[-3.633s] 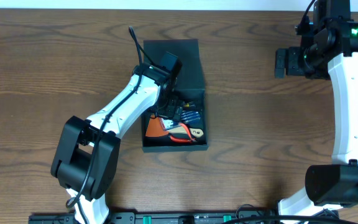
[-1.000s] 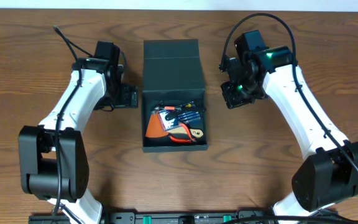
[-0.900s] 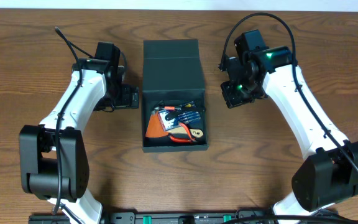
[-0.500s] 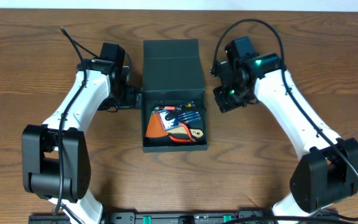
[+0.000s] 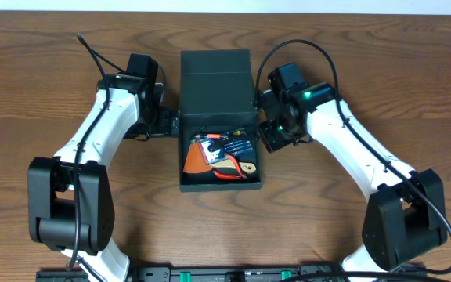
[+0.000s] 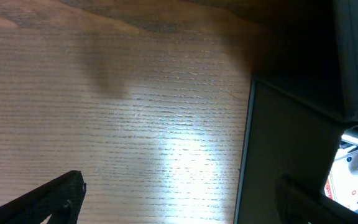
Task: Pack container
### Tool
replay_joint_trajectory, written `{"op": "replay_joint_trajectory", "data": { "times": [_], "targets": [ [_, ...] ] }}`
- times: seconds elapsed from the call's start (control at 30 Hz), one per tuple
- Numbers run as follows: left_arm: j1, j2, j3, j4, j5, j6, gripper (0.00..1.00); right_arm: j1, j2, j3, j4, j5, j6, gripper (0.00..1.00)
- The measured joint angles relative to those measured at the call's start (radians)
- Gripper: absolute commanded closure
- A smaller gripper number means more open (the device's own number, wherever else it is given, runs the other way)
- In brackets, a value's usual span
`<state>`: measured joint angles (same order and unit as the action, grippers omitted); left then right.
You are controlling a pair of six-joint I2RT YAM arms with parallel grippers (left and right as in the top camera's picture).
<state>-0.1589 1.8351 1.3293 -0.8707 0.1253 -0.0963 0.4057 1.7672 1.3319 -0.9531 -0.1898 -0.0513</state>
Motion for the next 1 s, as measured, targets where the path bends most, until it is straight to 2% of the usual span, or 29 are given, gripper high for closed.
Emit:
{"op": "replay_joint_trajectory", "data": {
  "times": [0.33, 1.0],
  "targets": [
    [-0.003, 0.000, 0.000, 0.000, 0.003, 0.000, 0.04, 0.010, 0.000, 0.000, 0.063, 0.000, 0.000, 0.99],
    [-0.011, 0.000, 0.000, 0.001, 0.002, 0.000, 0.04, 0.031, 0.004, 0.000, 0.076, 0.000, 0.000, 0.99]
  ]
}}
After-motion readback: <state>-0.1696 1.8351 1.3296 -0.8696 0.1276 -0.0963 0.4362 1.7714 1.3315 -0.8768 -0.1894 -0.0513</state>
